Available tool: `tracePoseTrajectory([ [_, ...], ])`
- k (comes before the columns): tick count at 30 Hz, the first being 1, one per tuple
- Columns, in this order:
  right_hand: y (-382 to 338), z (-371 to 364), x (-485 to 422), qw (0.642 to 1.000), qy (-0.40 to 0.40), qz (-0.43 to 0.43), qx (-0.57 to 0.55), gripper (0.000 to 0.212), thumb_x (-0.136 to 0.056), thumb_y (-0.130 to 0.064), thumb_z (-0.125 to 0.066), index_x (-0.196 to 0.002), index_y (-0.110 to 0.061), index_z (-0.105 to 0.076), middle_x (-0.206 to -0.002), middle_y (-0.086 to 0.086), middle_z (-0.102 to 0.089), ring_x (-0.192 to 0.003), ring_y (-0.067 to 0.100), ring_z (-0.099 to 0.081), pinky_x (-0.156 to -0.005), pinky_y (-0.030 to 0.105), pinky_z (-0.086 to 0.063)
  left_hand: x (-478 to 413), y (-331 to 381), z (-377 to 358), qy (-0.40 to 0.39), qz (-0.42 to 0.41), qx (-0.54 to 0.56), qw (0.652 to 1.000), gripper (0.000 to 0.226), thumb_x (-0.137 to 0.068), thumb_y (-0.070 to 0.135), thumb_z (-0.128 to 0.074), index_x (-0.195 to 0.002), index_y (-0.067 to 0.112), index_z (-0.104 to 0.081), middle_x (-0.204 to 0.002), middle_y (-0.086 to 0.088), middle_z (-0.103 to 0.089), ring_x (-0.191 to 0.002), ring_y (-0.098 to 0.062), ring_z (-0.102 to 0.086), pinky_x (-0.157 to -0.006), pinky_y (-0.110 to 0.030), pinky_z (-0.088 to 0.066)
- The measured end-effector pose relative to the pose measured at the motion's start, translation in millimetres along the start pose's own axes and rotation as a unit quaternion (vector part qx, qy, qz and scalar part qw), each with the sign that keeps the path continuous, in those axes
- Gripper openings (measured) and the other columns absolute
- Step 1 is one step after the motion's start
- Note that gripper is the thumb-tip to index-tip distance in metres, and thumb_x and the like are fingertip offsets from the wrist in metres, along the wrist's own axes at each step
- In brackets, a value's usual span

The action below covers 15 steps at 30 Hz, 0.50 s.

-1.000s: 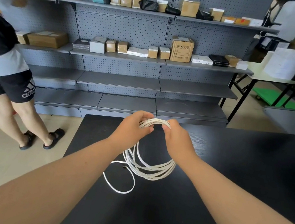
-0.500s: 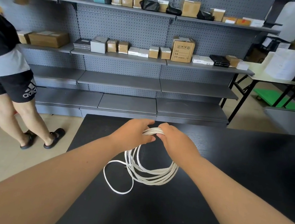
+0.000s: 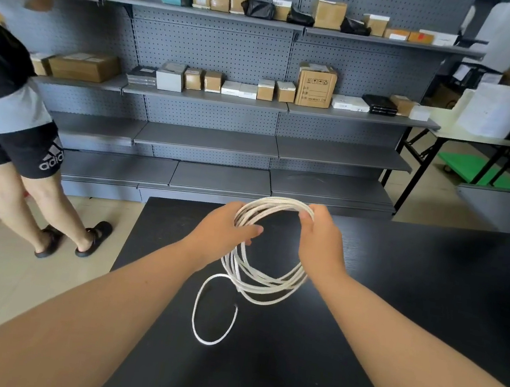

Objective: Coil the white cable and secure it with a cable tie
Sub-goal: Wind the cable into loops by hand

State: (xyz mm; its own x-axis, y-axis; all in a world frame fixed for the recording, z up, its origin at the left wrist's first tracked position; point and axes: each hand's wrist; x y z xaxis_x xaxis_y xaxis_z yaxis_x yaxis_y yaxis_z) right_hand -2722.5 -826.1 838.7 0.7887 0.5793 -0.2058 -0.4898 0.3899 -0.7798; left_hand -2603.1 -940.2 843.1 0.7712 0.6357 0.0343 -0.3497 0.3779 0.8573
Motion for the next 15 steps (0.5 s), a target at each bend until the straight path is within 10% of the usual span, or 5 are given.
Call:
tracePoseTrajectory([
  [5,4.6,-4.5,-0.2,0.995,-0.028,-0.048,-0.084,0.015,-0.098,-0.026,-0.038,-0.089,-0.017,-0.046,-0.072,0.0,-0.052,-0.071,0.026,-0.056,-0.072,0.043,-0.053,-3.8,9.4,2.2,0.04,-0.028,-0.121,0.991,0.023,-0.098,0.028,-0.041,-0.094,0.007,-0.05,-0.066,-0.002,-0.054,-0.054,-0.014,-0.063,-0.043,-0.016,-0.033],
  [15,-3.5,3.0,-1.0,0.983,-0.135,0.113,0.058,0.044,-0.097,-0.024,-0.044,-0.139,-0.016,-0.034,-0.14,0.004,-0.044,-0.128,0.02,-0.042,-0.1,0.028,-0.032,-8.3,28.2,12.6,-0.018,-0.076,-0.286,0.955,0.024,-0.099,0.029,-0.038,-0.091,0.009,-0.047,-0.071,-0.003,-0.049,-0.045,-0.018,-0.051,-0.044,-0.022,-0.036],
])
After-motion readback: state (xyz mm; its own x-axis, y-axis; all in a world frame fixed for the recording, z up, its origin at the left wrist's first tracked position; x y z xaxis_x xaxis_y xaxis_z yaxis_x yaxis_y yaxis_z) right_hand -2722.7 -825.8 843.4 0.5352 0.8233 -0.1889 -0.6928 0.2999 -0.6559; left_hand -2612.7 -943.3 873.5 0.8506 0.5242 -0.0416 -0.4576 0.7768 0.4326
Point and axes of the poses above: each hand's wrist, its own x-axis away from the middle knuckle, its own z-axis out of the back of the hand, y = z × x
